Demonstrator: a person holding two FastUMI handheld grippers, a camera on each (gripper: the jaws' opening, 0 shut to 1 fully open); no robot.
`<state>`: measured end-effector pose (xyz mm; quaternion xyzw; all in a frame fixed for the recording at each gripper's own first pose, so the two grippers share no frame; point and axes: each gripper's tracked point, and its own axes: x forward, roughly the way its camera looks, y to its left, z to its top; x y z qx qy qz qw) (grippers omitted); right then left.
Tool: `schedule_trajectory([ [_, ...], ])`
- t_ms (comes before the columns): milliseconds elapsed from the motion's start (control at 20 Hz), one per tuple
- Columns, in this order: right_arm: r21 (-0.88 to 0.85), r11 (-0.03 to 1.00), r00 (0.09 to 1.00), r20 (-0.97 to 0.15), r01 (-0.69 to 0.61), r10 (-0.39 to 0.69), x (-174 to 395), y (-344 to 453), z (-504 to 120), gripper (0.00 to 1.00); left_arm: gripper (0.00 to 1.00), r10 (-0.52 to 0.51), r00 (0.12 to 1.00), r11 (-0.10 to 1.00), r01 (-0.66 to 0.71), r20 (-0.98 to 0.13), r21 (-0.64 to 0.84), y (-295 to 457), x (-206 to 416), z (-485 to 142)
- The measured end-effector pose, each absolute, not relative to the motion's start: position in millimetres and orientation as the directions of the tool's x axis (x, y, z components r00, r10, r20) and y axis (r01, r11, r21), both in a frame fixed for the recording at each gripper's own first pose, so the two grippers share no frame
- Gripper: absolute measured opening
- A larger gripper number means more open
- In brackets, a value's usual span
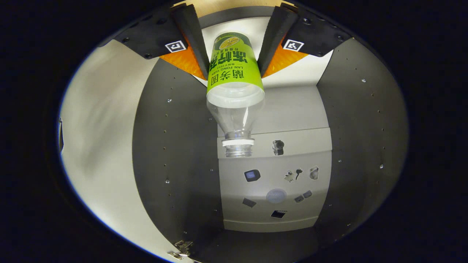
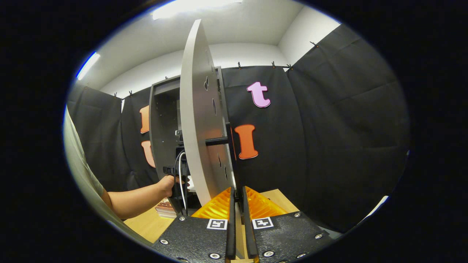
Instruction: Open the cabinet door with the right hand, grasp the bottle in the cabinet with the left hand and place it on the coaster, then close the cabinet door with the right hand.
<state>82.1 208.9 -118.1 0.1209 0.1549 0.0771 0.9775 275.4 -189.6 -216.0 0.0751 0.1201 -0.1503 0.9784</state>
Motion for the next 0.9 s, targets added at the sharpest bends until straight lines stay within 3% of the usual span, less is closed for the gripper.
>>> schedule_trajectory([
  [200, 0.275, 0.952, 0.934, -0.286, -0.133, 0.213, 81.0, 211.1, -117.9, 0.11, 0.81, -0.264, 0.939, 0.949, 0.294, -0.222, 0.114, -175.5, 256.4, -201.9],
  [250, 0.276, 0.951, 0.932, -0.287, -0.139, 0.220, 79.7, 210.7, -119.8, 0.03, 0.81, -0.255, 0.944, 0.952, 0.283, -0.208, 0.117, -168.3, 249.9, -197.7],
  [300, 0.279, 0.949, 0.931, -0.287, -0.145, 0.226, 79.5, 210.5, -120.5, 0.15, 0.81, -0.243, 0.951, 0.956, 0.268, -0.192, 0.118, -160.5, 243.9, -191.8],
  [350, 0.284, 0.947, 0.929, -0.286, -0.151, 0.234, 79.3, 209.8, -119.8, 0.16, 0.81, -0.230, 0.956, 0.960, 0.254, -0.182, 0.117, -151.5, 239.9, -188.8],
  [400, 0.287, 0.945, 0.929, -0.285, -0.155, 0.238, 79.4, 209.2, -119.9, 0.27, 0.81, -0.215, 0.961, 0.965, 0.236, -0.173, 0.117, -142.2, 235.4, -185.0],
  [450, 0.288, 0.945, 0.929, -0.282, -0.157, 0.241, 79.4, 207.7, -121.0, 0.19, 0.81, -0.202, 0.965, 0.969, 0.222, -0.165, 0.113, -134.0, 229.3, -181.2],
  [500, 0.291, 0.943, 0.928, -0.282, -0.160, 0.244, 80.4, 206.8, -121.8, 0.20, 0.81, -0.192, 0.969, 0.971, 0.210, -0.159, 0.110, -126.0, 222.1, -178.0],
  [550, 0.296, 0.941, 0.926, -0.282, -0.163, 0.249, 79.7, 205.5, -122.7, 0.29, 0.81, -0.181, 0.972, 0.974, 0.198, -0.151, 0.107, -118.0, 216.1, -174.7],
  [600, 0.301, 0.938, 0.924, -0.281, -0.170, 0.258, 79.6, 205.8, -124.1, 0.17, 0.81, -0.171, 0.975, 0.977, 0.187, -0.143, 0.106, -110.9, 208.5, -171.9],
  [800, 0.313, 0.930, 0.920, -0.272, -0.193, 0.282, 80.6, 202.8, -124.8, 0.38, 0.81, -0.128, 0.984, 0.984, 0.142, -0.127, 0.112, -84.8, 181.2, -168.7],
  [900, 0.317, 0.925, 0.914, -0.273, -0.209, 0.300, 80.1, 203.5, -127.0, 0.37, 0.79, -0.100, 0.986, 0.988, 0.115, -0.130, 0.107, -73.3, 164.4, -171.9],
])
